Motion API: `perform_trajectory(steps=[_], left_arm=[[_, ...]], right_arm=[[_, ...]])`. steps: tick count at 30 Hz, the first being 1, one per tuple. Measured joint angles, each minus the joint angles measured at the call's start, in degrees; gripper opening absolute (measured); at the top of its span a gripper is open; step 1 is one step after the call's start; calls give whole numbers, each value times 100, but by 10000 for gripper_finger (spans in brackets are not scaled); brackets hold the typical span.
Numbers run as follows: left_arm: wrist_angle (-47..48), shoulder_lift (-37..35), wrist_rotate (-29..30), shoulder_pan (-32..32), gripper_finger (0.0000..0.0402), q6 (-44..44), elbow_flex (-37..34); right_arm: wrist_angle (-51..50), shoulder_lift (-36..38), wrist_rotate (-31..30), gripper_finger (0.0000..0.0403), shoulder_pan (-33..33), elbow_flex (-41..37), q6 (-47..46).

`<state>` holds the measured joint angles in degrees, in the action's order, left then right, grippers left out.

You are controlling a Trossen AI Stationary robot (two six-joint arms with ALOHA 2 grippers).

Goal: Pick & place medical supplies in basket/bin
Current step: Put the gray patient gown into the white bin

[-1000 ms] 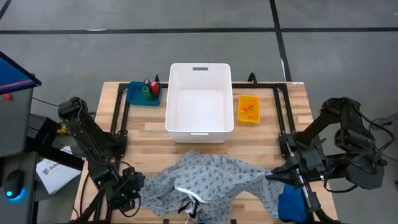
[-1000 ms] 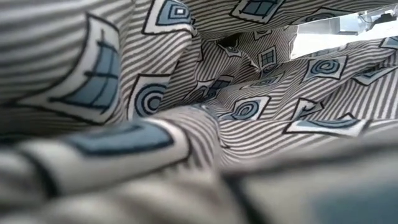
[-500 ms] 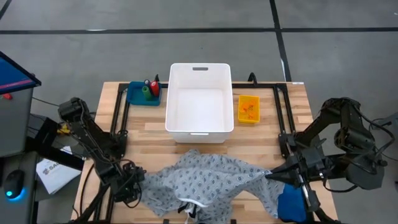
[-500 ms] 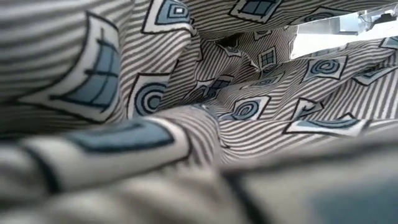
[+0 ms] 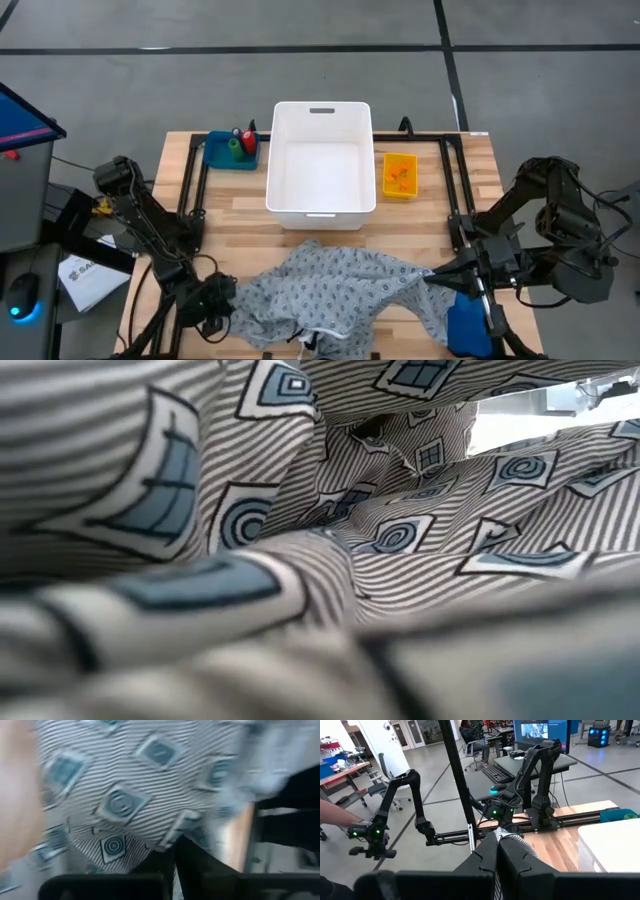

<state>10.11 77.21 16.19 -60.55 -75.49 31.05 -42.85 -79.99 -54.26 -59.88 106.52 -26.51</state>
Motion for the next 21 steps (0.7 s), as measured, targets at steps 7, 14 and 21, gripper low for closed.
perform_trajectory(steps=[7,14,21], left_arm=[[-210,-231,-55,-60,14,312,79],[193,-211,-422,-58,112,270,79],[346,-177,-534,-51,82,300,-9]], right_arm=[[0,4,35,0,-9,0,101],[0,2,48,0,-9,-2,99],[0,2,44,0,-9,-2,99]])
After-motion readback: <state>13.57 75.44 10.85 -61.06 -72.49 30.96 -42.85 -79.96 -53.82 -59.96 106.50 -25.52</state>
